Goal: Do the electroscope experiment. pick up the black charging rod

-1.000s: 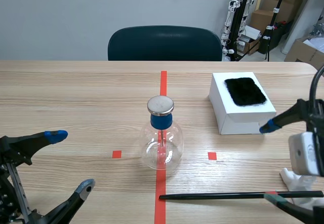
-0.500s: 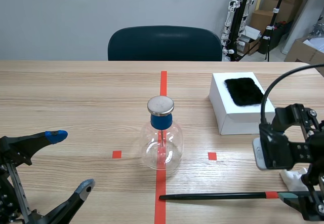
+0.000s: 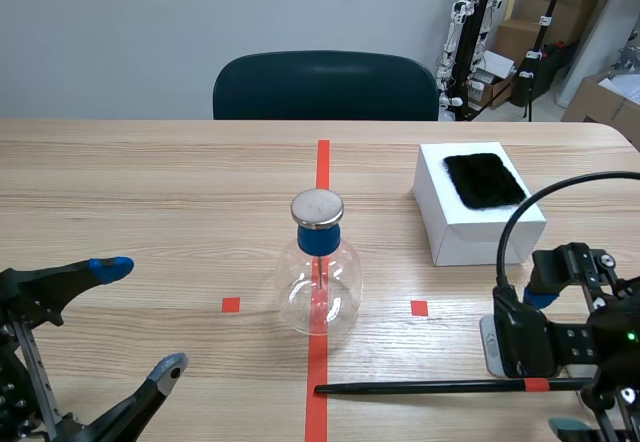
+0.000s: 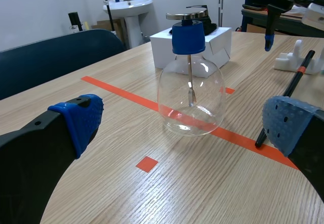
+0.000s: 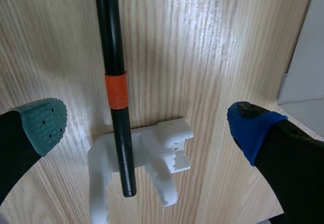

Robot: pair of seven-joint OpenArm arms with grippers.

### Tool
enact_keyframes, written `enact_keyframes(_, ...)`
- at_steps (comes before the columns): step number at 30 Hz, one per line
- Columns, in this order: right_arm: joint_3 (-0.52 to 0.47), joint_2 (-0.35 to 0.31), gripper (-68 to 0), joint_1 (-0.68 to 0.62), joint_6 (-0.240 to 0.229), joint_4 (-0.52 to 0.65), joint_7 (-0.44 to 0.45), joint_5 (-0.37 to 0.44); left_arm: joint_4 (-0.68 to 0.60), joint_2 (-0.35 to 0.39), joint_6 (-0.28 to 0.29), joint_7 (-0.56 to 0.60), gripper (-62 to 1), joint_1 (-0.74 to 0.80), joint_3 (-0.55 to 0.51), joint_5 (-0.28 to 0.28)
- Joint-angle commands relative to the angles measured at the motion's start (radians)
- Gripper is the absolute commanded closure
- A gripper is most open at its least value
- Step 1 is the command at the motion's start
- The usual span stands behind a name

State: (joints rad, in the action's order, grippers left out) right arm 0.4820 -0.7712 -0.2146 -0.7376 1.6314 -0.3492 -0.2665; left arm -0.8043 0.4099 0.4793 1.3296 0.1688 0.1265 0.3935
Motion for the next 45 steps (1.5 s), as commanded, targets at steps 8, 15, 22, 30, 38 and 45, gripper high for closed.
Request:
enact_keyframes(8, 0.033, -0.018, -67.9, 0.025, -0.008, 0.004, -0.088, 0.106, -0.006, 0.001, -0.001, 0.014, -62.3, -0.003, -0.002, -0.008)
enact_keyframes(15, 0.121, -0.018, -67.9, 0.097, -0.008, 0.004, -0.267, 0.286, -0.006, 0.001, -0.001, 0.014, -62.3, -0.003, -0.002, -0.008)
enact_keyframes(22, 0.255, -0.041, -67.9, 0.183, -0.008, -0.008, -0.333, 0.357, -0.006, 0.001, -0.001, 0.014, -62.3, -0.003, -0.002, -0.008)
enact_keyframes(30, 0.365, -0.127, -67.9, 0.258, -0.008, -0.019, -0.216, 0.380, -0.006, 0.001, -0.001, 0.014, -62.3, -0.003, -0.002, -0.008)
enact_keyframes(38, 0.365, -0.131, -67.9, 0.282, -0.008, -0.088, -0.098, 0.318, -0.006, 0.001, -0.001, 0.014, -62.3, -0.003, -0.002, -0.008)
enact_keyframes(45, 0.365, -0.115, -67.9, 0.284, -0.008, -0.128, -0.032, 0.269, -0.006, 0.001, -0.001, 0.014, -62.3, -0.003, -0.002, -0.008)
